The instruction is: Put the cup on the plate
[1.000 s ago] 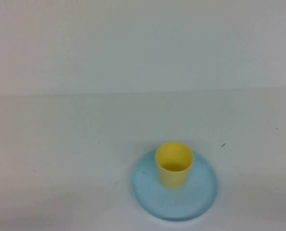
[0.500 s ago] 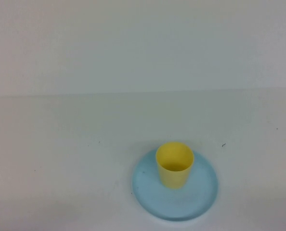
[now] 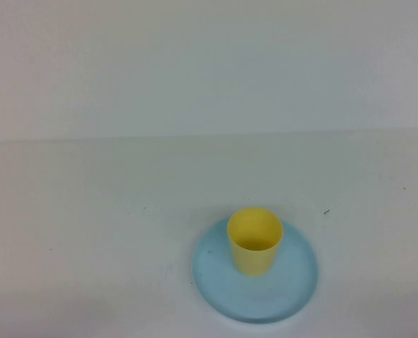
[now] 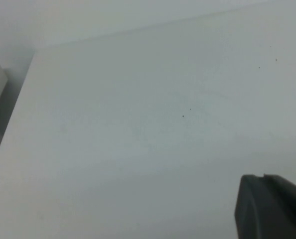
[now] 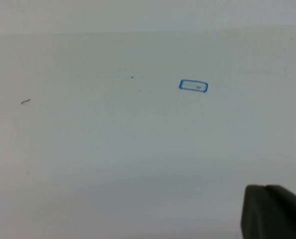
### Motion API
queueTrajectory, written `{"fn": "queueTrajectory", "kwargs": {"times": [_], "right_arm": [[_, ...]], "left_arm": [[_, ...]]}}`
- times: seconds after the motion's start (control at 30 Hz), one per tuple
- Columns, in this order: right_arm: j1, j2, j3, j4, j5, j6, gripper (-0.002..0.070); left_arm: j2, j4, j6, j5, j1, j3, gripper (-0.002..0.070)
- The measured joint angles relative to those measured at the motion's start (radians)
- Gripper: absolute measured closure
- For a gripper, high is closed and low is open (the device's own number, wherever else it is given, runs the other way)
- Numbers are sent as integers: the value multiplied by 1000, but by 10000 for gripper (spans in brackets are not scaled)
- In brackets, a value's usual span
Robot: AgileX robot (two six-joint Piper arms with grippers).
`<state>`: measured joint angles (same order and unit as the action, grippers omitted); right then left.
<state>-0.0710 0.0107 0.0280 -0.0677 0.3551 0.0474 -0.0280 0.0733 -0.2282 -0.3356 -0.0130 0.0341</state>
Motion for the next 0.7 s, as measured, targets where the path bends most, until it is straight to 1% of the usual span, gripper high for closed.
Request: {"fn": "queueTrajectory", "kwargs": {"times": [0.7], "right_arm": [[0,0,0,2,1,-25,676]], "left_arm": [[0,0,0,0,0,0,673]]}}
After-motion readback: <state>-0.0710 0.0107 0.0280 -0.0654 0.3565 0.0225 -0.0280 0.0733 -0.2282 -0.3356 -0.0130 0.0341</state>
